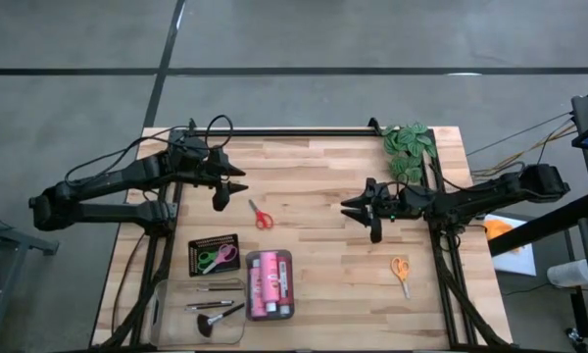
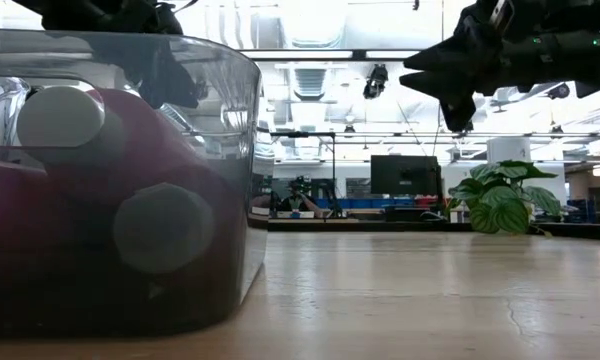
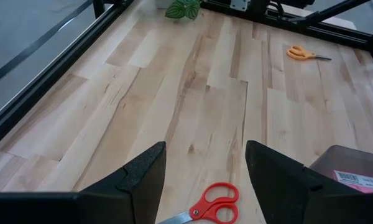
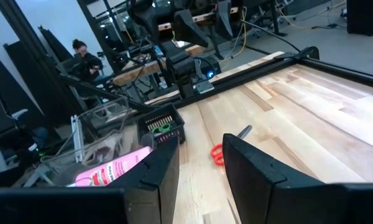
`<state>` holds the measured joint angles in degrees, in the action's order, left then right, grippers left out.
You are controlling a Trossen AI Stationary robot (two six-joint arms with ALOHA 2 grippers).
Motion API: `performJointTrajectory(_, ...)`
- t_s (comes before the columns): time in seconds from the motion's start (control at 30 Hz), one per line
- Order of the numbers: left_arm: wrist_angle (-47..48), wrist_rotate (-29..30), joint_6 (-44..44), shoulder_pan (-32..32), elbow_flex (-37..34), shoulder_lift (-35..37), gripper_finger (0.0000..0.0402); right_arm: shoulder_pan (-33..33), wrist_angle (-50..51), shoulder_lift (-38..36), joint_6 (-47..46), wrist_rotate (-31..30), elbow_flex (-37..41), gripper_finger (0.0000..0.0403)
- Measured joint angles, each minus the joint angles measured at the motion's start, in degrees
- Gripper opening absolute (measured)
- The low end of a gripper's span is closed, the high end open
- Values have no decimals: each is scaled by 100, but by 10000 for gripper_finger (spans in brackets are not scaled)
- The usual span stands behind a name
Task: Pick & Place Paint Supplies
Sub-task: Put the red scissors into the black bin
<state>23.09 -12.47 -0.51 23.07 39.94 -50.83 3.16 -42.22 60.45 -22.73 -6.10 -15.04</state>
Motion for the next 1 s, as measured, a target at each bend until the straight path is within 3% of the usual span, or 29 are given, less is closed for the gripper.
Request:
performJointTrajectory(0.9, -69, -1, -12, 0, 0, 0, 224, -4, 15, 46, 25, 10, -23, 121)
performJointTrajectory(1.0, -98, -2, -823, -4, 0, 0, 224, -4, 17, 46, 25, 8, -23, 121)
